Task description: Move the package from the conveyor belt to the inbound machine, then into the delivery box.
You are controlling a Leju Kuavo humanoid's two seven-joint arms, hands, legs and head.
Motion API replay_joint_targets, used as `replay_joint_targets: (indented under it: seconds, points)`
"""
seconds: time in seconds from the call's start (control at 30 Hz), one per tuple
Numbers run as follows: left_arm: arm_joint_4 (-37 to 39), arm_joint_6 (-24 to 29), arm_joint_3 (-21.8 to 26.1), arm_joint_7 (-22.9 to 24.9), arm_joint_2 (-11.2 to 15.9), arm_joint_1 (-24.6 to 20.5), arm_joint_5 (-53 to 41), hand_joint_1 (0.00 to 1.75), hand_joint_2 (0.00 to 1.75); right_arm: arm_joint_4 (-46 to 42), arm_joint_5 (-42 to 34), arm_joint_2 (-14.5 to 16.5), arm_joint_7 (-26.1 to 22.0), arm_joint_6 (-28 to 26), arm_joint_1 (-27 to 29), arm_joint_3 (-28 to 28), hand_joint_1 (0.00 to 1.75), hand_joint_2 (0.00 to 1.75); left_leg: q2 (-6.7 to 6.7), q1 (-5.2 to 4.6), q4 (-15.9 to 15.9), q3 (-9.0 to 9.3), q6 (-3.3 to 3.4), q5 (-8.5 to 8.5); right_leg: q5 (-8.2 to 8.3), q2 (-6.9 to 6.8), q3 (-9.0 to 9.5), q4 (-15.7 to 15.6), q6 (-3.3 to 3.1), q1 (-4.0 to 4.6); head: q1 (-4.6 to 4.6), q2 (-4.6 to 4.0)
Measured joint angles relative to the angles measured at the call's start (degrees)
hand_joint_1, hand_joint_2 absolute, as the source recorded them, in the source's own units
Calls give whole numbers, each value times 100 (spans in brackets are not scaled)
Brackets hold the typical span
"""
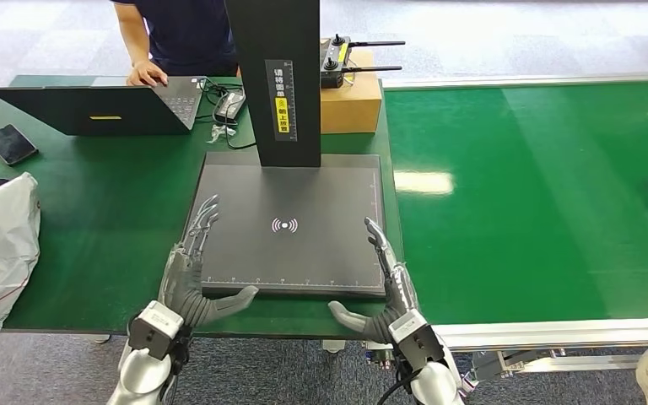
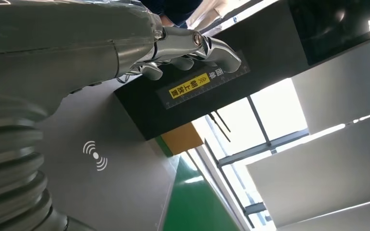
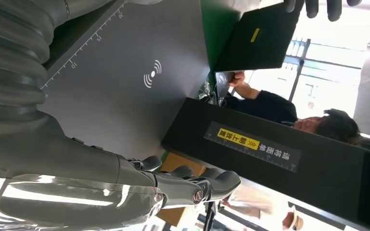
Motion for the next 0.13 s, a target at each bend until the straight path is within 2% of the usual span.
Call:
replay_joint_targets:
  seconds: [0.13]
  points:
    - [-1,-1,24,2,-35,35,-41,0,175,37,3,18,0,48,-9,0,0,175,0,0,0,0,0,0,0,0,0,0,0,0,-1,0]
